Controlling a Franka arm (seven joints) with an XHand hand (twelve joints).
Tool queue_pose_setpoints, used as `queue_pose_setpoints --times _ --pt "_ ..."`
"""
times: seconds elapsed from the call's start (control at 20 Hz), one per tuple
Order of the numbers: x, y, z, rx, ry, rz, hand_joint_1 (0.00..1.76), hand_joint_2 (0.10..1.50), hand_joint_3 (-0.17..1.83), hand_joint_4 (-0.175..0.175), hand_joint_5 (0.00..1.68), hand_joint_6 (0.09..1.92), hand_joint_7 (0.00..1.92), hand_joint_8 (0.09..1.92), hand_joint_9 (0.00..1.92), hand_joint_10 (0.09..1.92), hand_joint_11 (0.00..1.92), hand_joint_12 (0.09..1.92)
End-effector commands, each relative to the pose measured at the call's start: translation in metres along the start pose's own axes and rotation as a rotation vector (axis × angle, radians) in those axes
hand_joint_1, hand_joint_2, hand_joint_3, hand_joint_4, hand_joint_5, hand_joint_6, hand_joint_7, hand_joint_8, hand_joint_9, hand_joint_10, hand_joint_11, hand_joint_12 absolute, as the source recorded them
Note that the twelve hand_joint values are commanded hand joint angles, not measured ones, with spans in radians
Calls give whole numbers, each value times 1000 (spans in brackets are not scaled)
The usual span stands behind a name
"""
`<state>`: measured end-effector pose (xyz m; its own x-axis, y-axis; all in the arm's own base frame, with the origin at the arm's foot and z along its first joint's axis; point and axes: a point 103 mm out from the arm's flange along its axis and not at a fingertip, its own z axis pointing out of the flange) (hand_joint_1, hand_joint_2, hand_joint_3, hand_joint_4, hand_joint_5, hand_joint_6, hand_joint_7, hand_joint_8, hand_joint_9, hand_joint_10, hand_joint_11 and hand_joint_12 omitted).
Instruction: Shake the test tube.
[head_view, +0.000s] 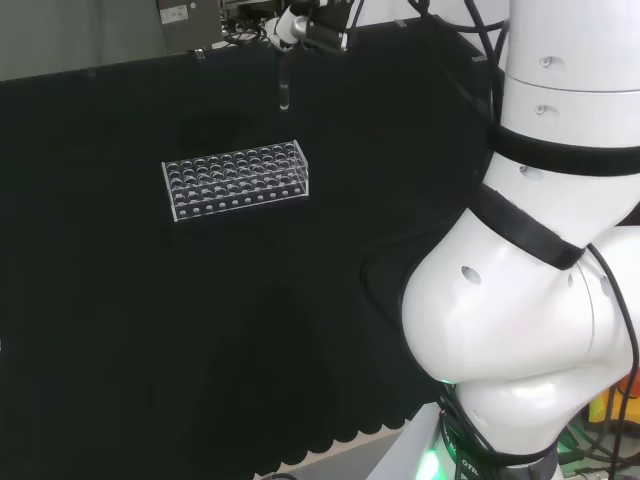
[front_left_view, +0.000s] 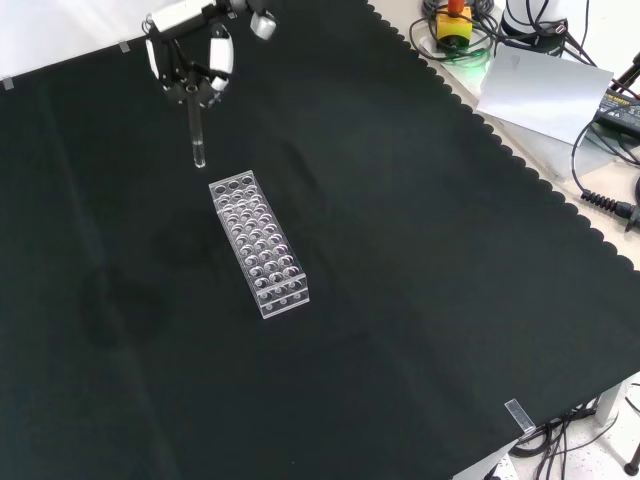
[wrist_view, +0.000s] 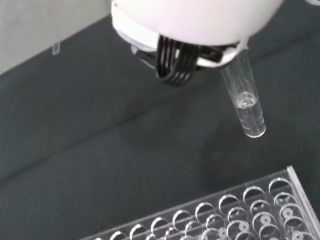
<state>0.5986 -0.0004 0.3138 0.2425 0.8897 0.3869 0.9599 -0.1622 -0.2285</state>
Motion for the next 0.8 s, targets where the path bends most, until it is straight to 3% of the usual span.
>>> queue_pose_setpoints --times 0.05,0.35,0.8 --pt "2 -6 -25 -24 14 -6 1333 552 765 -175 1381 477 1438 474 1667 647 1282 847" --pt "18 -12 -25 -15 31 -23 1333 551 768 -175 1379 482 1436 480 1666 649 1280 848" --pt "90 -23 -4 41 70 -144 1333 550 772 -175 1376 490 1432 488 1666 652 1279 849"
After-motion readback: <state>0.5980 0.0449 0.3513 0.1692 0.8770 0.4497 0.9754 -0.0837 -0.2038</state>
